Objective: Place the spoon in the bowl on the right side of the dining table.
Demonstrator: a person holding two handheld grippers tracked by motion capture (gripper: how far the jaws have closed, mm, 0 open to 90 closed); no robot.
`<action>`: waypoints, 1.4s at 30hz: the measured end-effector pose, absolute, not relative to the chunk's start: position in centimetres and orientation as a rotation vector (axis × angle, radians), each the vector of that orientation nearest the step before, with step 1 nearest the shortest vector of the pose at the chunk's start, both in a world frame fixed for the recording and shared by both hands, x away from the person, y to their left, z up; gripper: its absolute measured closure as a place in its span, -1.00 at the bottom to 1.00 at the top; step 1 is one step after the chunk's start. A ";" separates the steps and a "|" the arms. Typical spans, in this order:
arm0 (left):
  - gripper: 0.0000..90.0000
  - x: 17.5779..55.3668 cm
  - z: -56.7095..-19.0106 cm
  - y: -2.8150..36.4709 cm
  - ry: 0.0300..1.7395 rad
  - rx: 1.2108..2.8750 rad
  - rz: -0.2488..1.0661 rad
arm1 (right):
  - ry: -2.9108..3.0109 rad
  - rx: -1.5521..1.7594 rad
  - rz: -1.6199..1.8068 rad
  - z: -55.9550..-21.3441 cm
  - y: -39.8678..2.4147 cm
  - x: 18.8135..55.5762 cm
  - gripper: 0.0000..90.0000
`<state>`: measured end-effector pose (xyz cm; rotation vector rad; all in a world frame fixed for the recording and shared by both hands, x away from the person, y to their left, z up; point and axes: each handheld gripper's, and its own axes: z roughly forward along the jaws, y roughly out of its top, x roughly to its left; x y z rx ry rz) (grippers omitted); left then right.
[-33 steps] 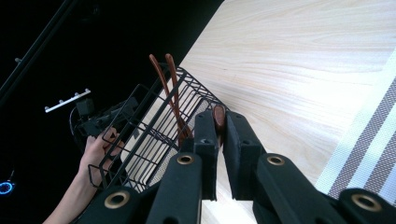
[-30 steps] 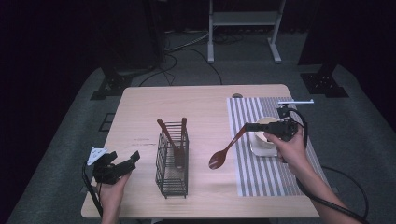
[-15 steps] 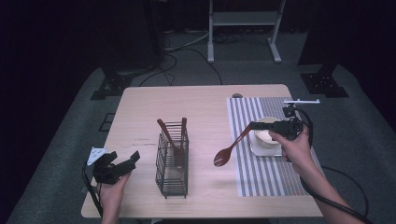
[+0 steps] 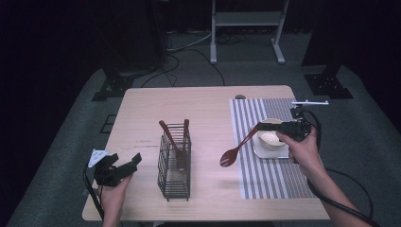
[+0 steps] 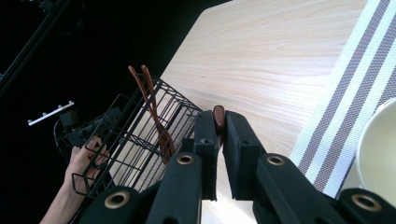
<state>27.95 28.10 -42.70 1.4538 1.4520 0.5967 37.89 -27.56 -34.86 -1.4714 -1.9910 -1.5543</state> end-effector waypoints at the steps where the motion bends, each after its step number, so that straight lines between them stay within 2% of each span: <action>1: -0.95 27.9 -42.7 28.1 1.452 1.455 0.597 | -1.989 -1.473 -1.556 -34.9 -27.6 37.9 0.85; 42: -0.95 28.0 -42.8 28.1 1.455 1.458 0.592 | -1.940 -1.620 -1.564 -36.0 -32.1 37.9 0.85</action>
